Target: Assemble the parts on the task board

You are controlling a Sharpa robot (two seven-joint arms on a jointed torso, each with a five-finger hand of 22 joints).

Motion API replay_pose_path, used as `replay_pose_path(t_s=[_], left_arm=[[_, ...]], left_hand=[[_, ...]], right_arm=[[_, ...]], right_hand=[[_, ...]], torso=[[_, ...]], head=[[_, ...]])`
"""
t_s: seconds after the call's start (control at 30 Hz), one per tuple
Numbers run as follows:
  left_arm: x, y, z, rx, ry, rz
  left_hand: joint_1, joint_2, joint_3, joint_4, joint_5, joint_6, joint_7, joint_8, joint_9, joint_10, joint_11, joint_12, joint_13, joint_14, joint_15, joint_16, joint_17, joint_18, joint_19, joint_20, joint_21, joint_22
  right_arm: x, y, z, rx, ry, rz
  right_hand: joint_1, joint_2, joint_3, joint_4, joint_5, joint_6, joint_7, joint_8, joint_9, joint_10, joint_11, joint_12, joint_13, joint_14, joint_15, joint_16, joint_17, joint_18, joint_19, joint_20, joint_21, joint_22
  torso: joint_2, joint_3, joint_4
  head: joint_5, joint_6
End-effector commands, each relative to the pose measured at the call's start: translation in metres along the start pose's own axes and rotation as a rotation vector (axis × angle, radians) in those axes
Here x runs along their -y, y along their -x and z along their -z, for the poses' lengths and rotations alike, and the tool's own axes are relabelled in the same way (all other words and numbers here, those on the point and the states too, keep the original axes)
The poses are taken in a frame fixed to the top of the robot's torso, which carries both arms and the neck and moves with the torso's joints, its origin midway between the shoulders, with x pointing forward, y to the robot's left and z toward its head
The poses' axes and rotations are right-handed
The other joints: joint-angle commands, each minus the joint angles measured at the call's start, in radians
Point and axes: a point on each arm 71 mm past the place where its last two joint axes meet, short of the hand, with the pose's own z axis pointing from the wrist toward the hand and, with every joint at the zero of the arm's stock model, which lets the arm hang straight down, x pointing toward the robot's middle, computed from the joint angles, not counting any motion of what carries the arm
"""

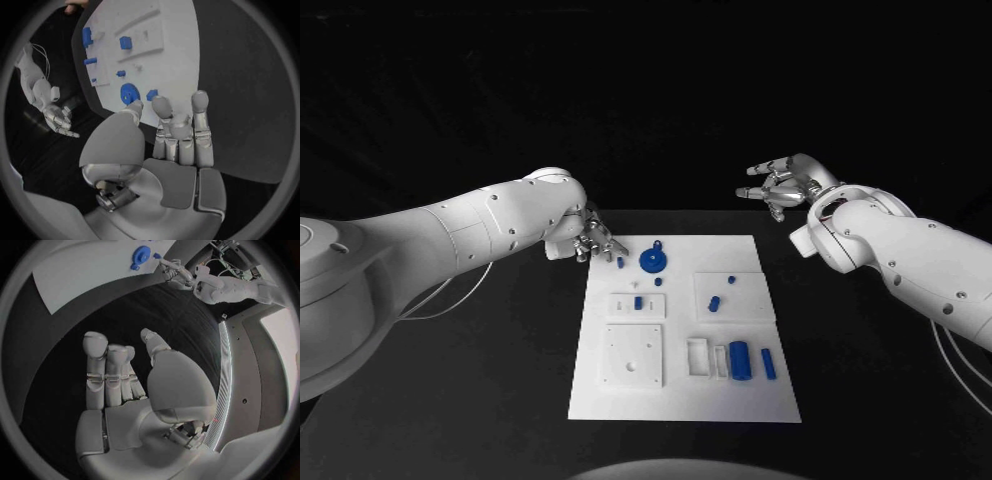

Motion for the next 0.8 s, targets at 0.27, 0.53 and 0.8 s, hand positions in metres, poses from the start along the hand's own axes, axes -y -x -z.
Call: replay_pose_path(t_s=[0.27,0.53,0.8], left_arm=[[0.0035,-0.0075,-0.0024,-0.048,-0.026,0.002],[0.0046,-0.0074,-0.0032,-0.044,-0.034,0.025],[0.0055,-0.0067,-0.0036,-0.037,-0.042,0.045]], left_hand=[[-0.006,0.033,-0.004,-0.050,0.019,-0.008,0.001,0.002,-0.005,-0.002,-0.003,0.008,-0.004,0.003,0.002,0.006,-0.007,0.017,-0.004,0.010,0.007,0.018],[-0.017,0.061,-0.014,-0.087,0.022,-0.012,0.002,0.002,-0.013,-0.002,-0.002,0.009,-0.005,0.003,0.003,0.007,-0.009,0.018,-0.004,0.011,0.007,0.018],[-0.012,0.096,-0.032,-0.127,0.023,-0.020,0.004,0.002,-0.021,-0.002,0.000,0.011,-0.006,0.003,0.003,0.008,-0.009,0.019,-0.003,0.011,0.007,0.018]], right_arm=[[-0.0017,-0.0015,-0.0001,-0.010,0.013,0.009],[-0.0023,-0.0020,-0.0003,-0.010,0.016,0.015],[-0.0024,-0.0026,-0.0007,-0.012,0.015,0.015]], right_hand=[[0.006,-0.002,0.005,-0.003,0.005,-0.005,0.000,0.000,0.001,-0.003,0.000,0.003,0.000,0.003,0.003,-0.002,0.001,0.017,0.051,0.004,0.003,0.000],[0.006,-0.002,0.005,-0.003,0.005,-0.005,0.000,0.000,0.001,-0.003,0.000,0.003,0.000,0.003,0.003,-0.002,0.001,0.017,0.051,0.004,0.003,0.000],[0.006,-0.002,0.005,-0.003,0.005,-0.005,0.000,0.000,0.001,-0.003,0.000,0.003,0.000,0.003,0.003,-0.002,0.001,0.017,0.051,0.004,0.003,0.000]], torso=[[0.000,-0.0007,-0.0006],[0.000,-0.0001,-0.0002],[0.001,0.0004,-0.0004]], head=[[-0.001,-0.001],[-0.003,-0.001],[-0.004,-0.001]])
